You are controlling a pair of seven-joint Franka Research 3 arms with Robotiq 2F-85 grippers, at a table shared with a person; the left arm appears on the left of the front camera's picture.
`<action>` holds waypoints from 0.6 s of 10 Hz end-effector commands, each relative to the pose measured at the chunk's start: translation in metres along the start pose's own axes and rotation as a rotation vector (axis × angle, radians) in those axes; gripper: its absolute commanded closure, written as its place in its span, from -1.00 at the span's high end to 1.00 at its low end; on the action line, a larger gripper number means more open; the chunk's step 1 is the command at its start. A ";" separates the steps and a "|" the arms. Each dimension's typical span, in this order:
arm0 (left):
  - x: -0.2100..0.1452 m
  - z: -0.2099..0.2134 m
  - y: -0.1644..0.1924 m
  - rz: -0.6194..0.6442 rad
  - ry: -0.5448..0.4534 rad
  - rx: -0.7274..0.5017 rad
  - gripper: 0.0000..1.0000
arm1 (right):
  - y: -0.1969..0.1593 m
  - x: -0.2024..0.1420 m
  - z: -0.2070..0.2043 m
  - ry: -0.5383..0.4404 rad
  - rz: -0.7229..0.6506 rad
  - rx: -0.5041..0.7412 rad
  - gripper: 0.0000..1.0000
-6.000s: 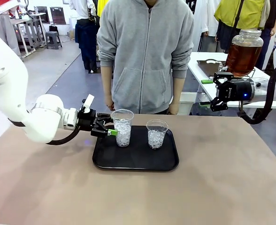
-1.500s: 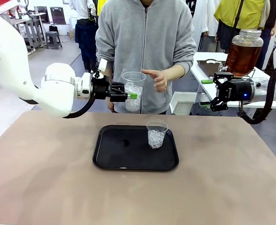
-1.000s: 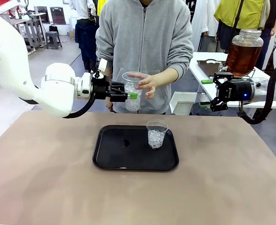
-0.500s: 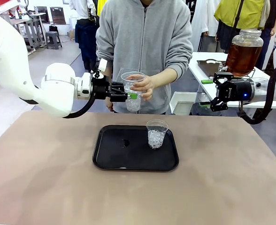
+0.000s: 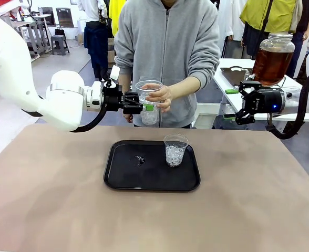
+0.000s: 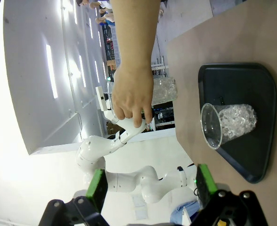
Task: Pour the drink into the iced cup.
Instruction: Open the gripper to release the iced cup you were holding.
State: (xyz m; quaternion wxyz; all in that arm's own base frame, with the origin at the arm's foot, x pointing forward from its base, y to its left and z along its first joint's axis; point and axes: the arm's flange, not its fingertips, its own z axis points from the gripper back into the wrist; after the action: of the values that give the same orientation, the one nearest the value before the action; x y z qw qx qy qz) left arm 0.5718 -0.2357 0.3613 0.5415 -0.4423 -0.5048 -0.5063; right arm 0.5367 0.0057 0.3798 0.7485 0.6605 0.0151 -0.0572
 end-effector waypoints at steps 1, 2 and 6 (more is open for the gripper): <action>0.004 0.000 0.000 -0.006 -0.006 -0.001 0.34 | 0.001 0.000 0.000 -0.001 0.004 0.000 1.00; 0.004 0.000 0.000 -0.006 -0.006 -0.001 0.34 | 0.001 0.000 0.000 -0.001 0.004 0.000 1.00; 0.004 0.000 0.000 -0.006 -0.006 -0.001 0.34 | 0.001 0.000 0.000 -0.001 0.004 0.000 1.00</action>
State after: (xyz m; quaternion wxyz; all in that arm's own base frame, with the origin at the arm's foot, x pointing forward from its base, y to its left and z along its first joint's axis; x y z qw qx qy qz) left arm 0.5719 -0.2357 0.3614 0.5414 -0.4423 -0.5048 -0.5064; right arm 0.5367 0.0057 0.3798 0.7485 0.6605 0.0151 -0.0572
